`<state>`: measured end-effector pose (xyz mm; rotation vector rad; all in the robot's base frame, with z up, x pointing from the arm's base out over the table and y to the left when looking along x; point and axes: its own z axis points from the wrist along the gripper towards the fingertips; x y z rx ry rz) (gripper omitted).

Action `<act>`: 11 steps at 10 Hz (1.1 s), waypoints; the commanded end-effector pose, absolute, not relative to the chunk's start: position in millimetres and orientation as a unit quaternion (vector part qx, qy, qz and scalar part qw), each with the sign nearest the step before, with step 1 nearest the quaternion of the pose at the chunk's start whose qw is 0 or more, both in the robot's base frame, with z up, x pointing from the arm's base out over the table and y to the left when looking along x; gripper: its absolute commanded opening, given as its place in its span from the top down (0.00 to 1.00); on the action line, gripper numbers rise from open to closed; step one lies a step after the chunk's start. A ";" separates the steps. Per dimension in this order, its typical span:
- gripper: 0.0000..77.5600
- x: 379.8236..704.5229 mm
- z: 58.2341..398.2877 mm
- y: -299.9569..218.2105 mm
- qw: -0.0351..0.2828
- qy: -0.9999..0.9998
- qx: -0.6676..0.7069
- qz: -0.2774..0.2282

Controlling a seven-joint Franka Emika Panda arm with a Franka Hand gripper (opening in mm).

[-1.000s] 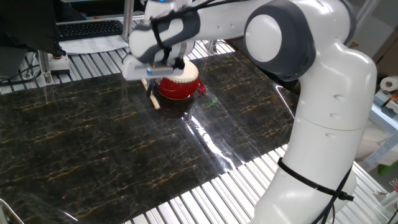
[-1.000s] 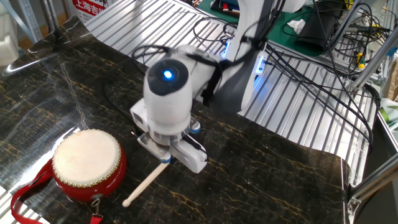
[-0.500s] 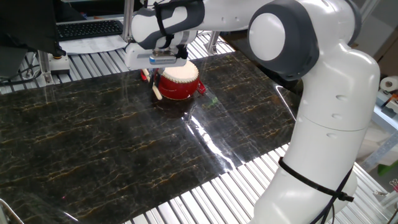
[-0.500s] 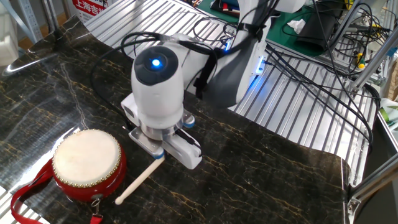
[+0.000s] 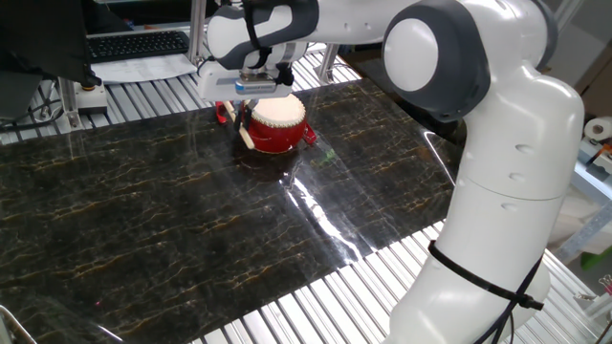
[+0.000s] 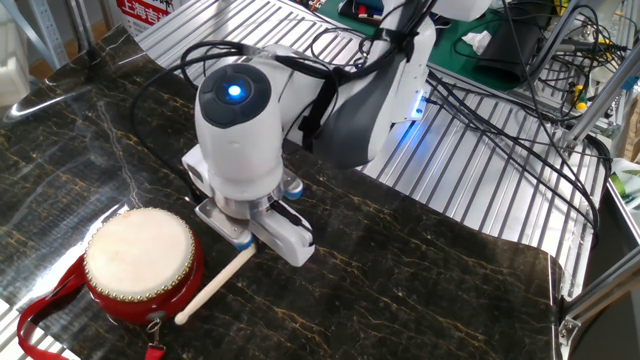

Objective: Play the drum

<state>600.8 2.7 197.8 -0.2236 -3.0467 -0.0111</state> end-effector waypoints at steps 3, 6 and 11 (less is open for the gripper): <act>0.99 602.7 199.0 -5.8 0.036 -0.997 -0.074 0.005; 0.99 612.6 222.2 -28.9 0.044 -0.997 -0.070 0.007; 0.99 635.7 239.4 -77.8 0.056 -0.995 -0.077 0.016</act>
